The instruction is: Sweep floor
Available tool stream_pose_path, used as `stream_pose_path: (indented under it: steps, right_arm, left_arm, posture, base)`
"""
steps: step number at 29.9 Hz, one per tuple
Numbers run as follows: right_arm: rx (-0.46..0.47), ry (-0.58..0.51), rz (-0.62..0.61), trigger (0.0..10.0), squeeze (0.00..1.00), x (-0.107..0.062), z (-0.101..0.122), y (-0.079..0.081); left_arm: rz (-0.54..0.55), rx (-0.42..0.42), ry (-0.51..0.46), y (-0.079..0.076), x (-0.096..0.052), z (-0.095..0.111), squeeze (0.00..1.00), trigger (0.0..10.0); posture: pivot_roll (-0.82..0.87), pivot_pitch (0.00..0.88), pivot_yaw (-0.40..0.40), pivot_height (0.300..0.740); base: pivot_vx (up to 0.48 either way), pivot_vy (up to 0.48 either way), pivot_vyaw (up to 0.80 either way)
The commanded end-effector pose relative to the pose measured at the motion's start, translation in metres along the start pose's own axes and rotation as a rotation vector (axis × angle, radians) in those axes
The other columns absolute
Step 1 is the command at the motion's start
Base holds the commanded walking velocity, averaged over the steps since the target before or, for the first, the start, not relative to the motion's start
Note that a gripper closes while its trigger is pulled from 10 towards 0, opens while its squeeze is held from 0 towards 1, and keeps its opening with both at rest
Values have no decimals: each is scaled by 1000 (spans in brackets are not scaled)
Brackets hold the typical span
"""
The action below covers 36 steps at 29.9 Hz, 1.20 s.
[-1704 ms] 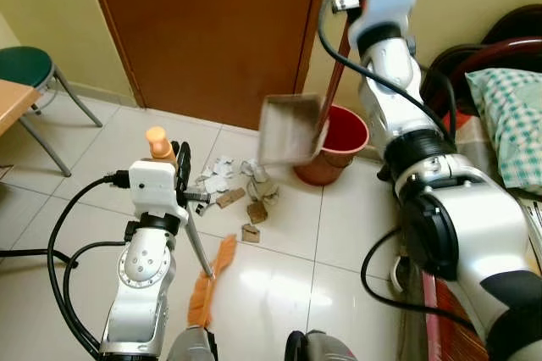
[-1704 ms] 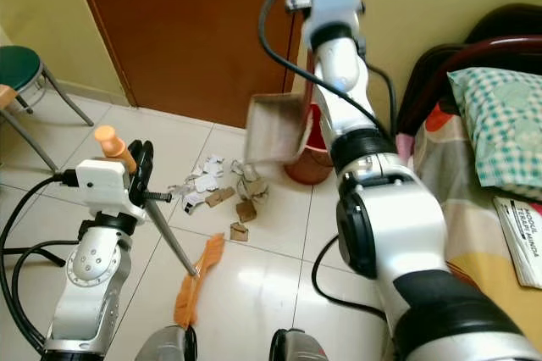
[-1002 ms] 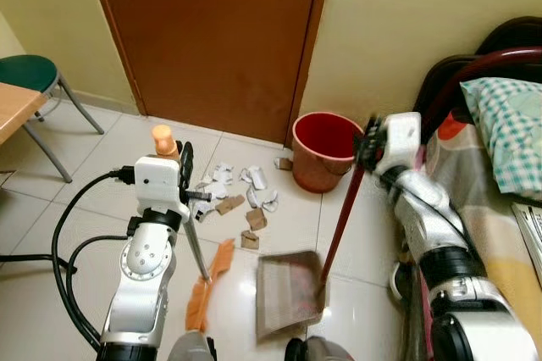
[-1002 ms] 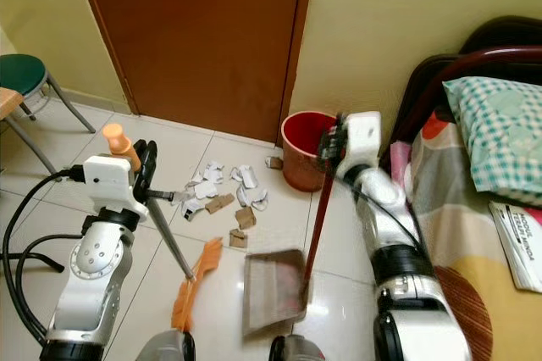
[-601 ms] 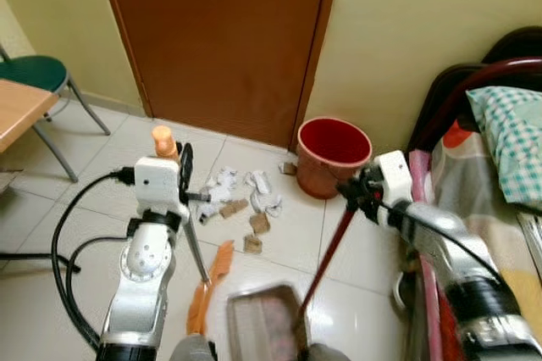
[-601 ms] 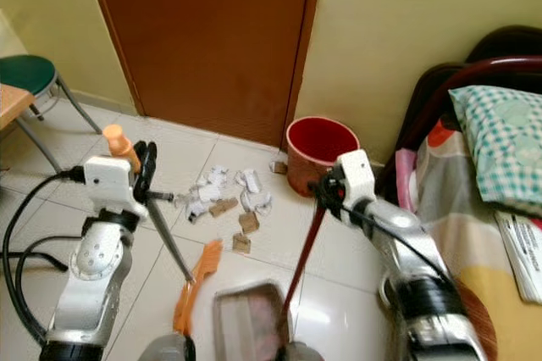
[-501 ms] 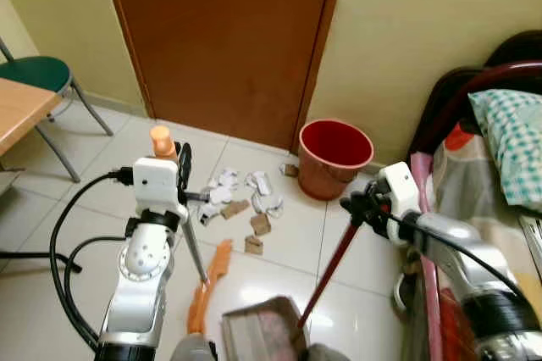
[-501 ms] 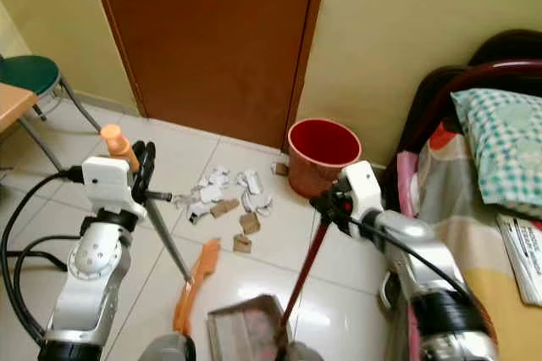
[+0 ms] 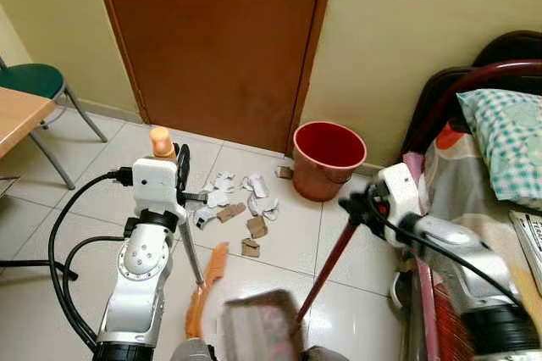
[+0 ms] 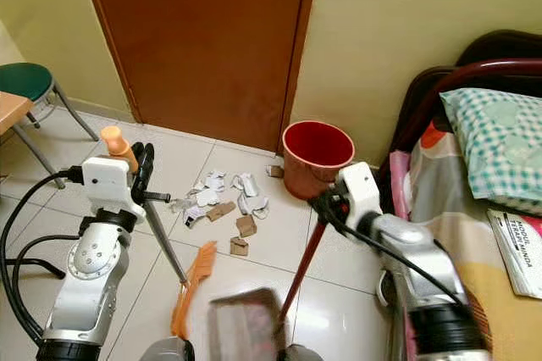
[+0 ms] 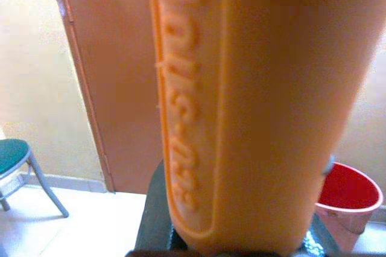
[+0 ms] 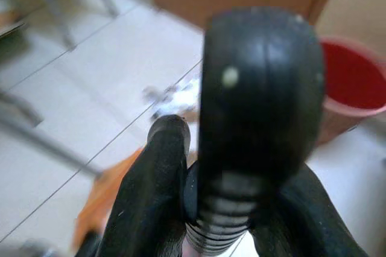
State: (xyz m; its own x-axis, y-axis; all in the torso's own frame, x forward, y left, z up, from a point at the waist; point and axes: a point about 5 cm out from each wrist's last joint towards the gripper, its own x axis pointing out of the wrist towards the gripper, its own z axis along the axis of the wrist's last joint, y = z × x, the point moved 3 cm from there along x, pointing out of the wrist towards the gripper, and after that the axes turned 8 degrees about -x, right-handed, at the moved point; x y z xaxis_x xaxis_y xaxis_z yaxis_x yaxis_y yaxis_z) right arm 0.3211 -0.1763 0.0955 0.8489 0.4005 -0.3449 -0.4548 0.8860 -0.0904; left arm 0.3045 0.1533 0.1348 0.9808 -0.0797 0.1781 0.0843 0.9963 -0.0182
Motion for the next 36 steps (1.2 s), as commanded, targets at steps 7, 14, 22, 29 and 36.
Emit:
stream_pose_path:
  steps: [7, 14, 22, 29, 36]
  right_arm:
    - [-11, -139, -246, 10000, 0, -2, 12, -6]
    - [-54, -154, -397, 10000, 0, -7, -2, -1]
    - [-50, -202, -545, 10000, 0, -14, -1, -11]
    - [-32, -183, -558, 10000, 0, -17, -10, -11]
    - [-2, -154, -531, 10000, 0, -14, -18, -8]
  left_arm:
    - [29, 12, -27, 8, -1, 9, 0, 10000]
    - [62, 0, -6, 12, -12, 2, 0, 10000]
    - [33, -15, -22, 7, -7, 7, 0, 10000]
    - [7, -24, -24, 0, -5, 7, 0, 10000]
    - [10, -25, -20, 1, -5, 6, 0, 10000]
  posture:
    - [48, 39, -48, 740]
    - [52, 19, -42, 740]
    - [32, 29, -27, 740]
    - [26, 28, -22, 740]
    - [15, 28, -21, 740]
  base:
    - [0, 0, 0]
    - [72, 0, 0]
    - [345, 0, 0]
    - [364, 0, 0]
    - [378, 0, 0]
